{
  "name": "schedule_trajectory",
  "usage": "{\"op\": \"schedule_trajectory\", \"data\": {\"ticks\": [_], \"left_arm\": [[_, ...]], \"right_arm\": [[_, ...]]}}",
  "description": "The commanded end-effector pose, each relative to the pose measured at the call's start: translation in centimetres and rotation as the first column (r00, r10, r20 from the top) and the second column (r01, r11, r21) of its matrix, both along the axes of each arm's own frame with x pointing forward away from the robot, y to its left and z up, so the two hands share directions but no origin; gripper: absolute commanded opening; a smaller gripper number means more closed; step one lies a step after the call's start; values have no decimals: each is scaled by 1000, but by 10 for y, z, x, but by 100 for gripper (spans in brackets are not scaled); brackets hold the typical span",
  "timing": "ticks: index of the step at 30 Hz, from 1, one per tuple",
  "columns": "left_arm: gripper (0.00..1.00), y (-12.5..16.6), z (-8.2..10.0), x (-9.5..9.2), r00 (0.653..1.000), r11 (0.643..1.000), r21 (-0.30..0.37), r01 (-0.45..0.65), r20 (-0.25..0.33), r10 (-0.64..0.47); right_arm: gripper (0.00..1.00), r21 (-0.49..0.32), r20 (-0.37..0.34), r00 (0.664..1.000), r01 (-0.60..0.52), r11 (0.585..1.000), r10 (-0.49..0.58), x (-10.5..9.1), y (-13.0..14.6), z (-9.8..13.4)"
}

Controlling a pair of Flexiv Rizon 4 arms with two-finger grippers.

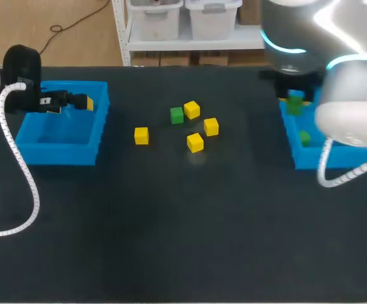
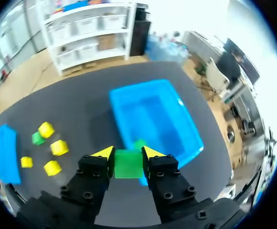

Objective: Put the green cubes in the right bin and the yellow cubes in the left bin.

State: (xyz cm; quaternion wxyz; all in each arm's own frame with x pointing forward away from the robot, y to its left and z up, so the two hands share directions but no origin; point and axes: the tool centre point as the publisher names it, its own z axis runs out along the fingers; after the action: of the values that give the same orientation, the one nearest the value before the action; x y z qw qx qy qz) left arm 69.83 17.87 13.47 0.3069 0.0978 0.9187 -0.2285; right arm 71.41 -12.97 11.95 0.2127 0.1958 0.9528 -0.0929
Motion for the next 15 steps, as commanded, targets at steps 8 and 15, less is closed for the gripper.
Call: {"op": "schedule_trajectory", "data": {"ticks": [8,15], "left_arm": [[100,-1,1,1,1000,1000,6,-3,-4,3],[100,-1,1,1,1000,1000,6,-3,-4,3]], "right_arm": [[100,22,-2,993,116,993,-116,-14,-79,-27],[100,8,34,998,43,999,-43,18,-52,-13]]}}
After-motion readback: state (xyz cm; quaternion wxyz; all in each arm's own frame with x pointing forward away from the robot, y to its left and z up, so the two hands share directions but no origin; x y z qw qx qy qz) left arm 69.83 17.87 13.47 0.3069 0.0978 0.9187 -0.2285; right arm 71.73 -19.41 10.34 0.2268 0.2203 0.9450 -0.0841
